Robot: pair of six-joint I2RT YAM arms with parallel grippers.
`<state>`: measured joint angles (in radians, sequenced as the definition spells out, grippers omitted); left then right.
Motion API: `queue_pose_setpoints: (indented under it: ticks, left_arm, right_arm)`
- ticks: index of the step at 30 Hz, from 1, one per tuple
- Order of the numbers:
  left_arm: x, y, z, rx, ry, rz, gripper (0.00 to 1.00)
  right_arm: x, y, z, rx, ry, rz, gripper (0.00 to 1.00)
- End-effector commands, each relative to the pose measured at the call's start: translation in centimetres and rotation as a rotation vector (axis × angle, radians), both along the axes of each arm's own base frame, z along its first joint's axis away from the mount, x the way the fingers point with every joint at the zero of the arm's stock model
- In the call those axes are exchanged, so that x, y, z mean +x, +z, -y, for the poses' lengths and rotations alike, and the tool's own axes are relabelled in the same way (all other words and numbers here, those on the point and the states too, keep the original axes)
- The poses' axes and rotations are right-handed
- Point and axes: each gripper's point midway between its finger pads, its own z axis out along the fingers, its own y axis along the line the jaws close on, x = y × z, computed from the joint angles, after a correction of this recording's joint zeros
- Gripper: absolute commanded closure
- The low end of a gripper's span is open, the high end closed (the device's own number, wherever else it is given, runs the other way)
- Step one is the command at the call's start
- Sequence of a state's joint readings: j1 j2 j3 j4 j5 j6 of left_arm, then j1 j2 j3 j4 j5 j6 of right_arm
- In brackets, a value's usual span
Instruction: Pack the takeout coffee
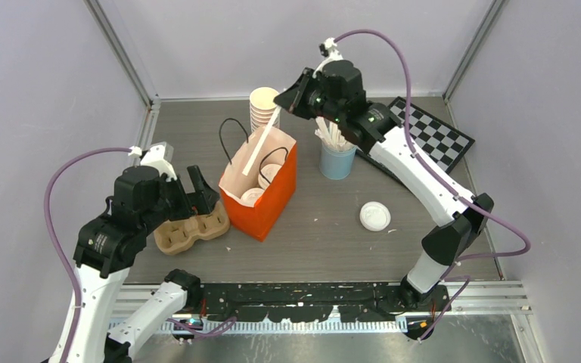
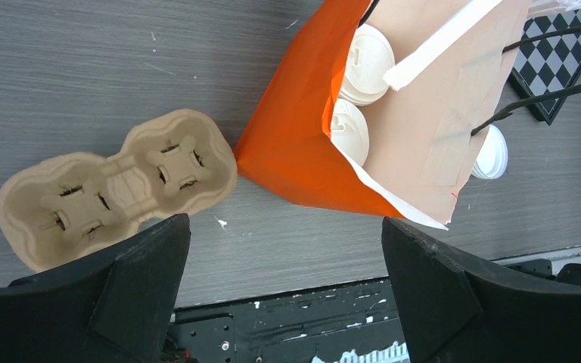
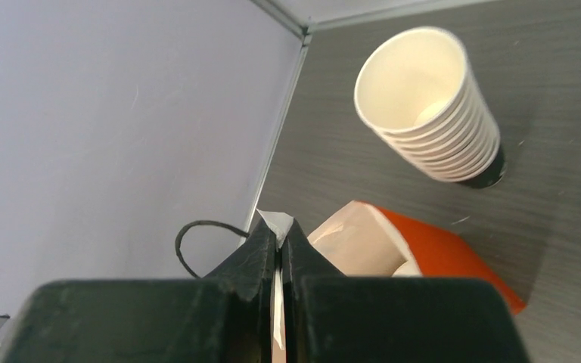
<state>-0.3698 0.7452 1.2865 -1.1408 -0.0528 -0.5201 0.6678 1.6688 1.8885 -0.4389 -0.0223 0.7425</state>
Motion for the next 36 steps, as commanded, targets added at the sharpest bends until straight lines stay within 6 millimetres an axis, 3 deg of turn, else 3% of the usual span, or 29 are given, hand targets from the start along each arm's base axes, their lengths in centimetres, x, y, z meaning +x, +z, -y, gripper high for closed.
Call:
queue_pose_setpoints:
  ticks: [1, 9, 12, 16, 19, 23, 27, 30, 36]
  left_arm:
    - [0.8, 0.9, -0.4, 0.003, 0.031, 0.039, 0.0]
    - [0.3, 0.5, -0.8, 0.01, 0.044, 0.028, 0.0]
    - [0.1, 0.6, -0.9, 0.001, 0.052, 0.035, 0.0]
    - [0.1, 0.8, -0.9, -0.004, 0.055, 0.045, 0.0]
    - [0.1, 1.0, -0.9, -0.005, 0.053, 0.047, 0.0]
    - [0.0, 1.3, -0.9, -0.005, 0.049, 0.056, 0.0]
    - [0.0, 1.2, -0.8, -0.001, 0.039, 0.053, 0.0]
    - [0.1, 1.2, -0.6, -0.005, 0.03, 0.05, 0.0]
    - [0.3, 0.3, 0.3, -0.013, -0.01, 0.02, 0.0]
  right_arm:
    - [-0.9, 0.0, -2.7, 0.081, 0.038, -0.023, 0.93]
    - [-1.7, -5.5, -4.6, 0.009, 0.067, -0.164, 0.84]
    - [-1.6, -5.4, -4.5, -0.005, 0.062, -0.151, 0.73]
    - [-1.0, -3.1, -3.4, -0.049, 0.057, -0.096, 0.55]
    - [-0.9, -1.6, -1.3, -0.124, 0.046, -0.053, 0.49]
    - [-1.3, -1.4, 3.3, -0.346, -0.018, 0.047, 0.45]
    - [-2.0, -2.9, 8.0, -0.572, -0.086, 0.096, 0.39]
    - [-2.4, -3.0, 11.2, -0.684, -0.147, 0.14, 0.36]
    - [-2.3, -5.8, 14.4, -0.875, -0.131, 0.177, 0.35]
